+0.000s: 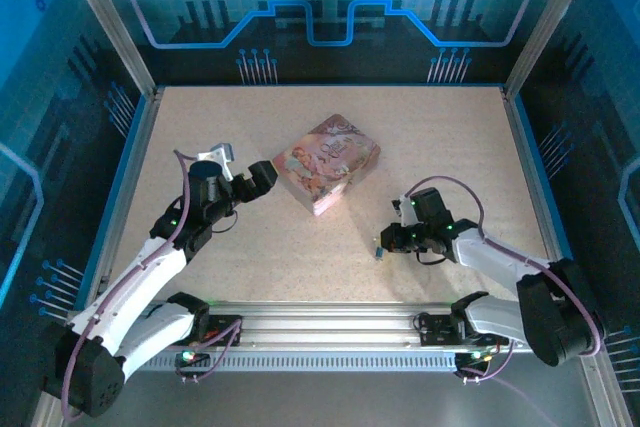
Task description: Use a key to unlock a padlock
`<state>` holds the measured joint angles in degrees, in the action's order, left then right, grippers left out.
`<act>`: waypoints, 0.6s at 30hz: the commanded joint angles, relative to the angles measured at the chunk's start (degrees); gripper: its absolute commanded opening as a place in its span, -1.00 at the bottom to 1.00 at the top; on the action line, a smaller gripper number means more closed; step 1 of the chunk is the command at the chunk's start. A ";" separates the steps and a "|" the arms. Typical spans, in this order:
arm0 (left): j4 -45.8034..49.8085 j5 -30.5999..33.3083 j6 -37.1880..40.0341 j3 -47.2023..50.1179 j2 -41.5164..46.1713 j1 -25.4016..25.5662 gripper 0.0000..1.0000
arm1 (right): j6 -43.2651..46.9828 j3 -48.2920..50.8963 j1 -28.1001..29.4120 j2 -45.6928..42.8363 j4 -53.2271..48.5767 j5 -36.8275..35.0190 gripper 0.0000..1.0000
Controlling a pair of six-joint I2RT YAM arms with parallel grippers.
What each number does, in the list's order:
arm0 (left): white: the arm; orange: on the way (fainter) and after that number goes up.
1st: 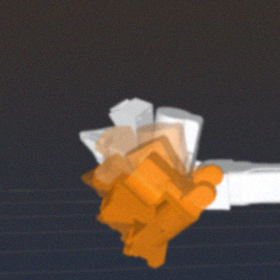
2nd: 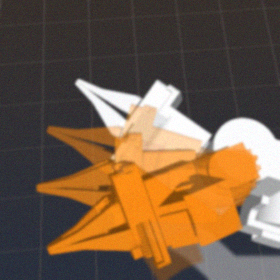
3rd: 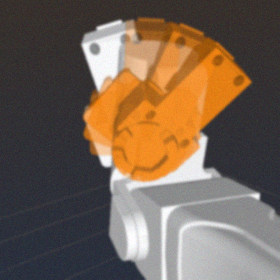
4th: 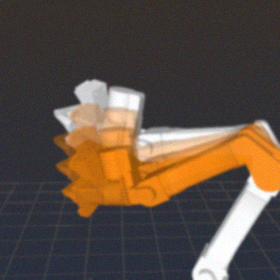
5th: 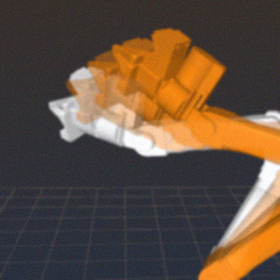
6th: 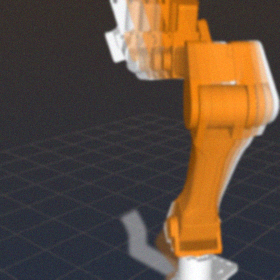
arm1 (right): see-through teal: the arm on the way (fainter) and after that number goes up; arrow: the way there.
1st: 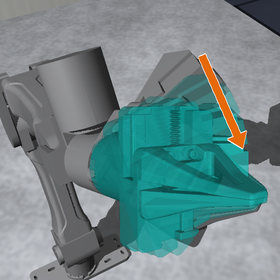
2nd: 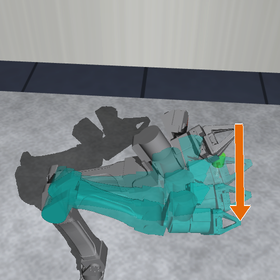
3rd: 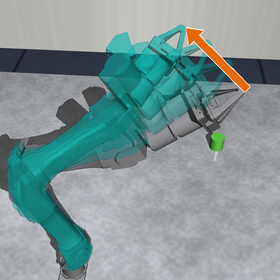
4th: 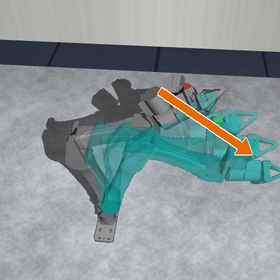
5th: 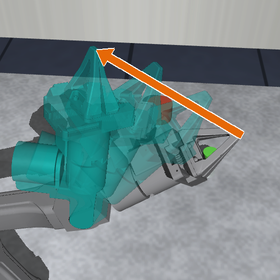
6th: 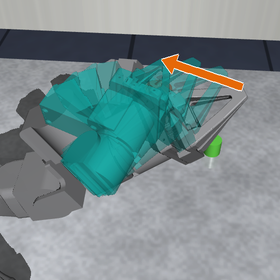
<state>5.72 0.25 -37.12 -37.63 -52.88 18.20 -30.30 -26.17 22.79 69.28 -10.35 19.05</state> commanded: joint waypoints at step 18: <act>-0.61 -0.16 -0.53 0.81 -0.12 -0.90 0.98 | -2.30 -5.09 4.26 13.28 8.68 3.09 -1.00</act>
<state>5.76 0.23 -37.17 -37.32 -52.88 17.87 -32.03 -29.78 26.26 81.32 -3.16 21.04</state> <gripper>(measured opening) 0.989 0.050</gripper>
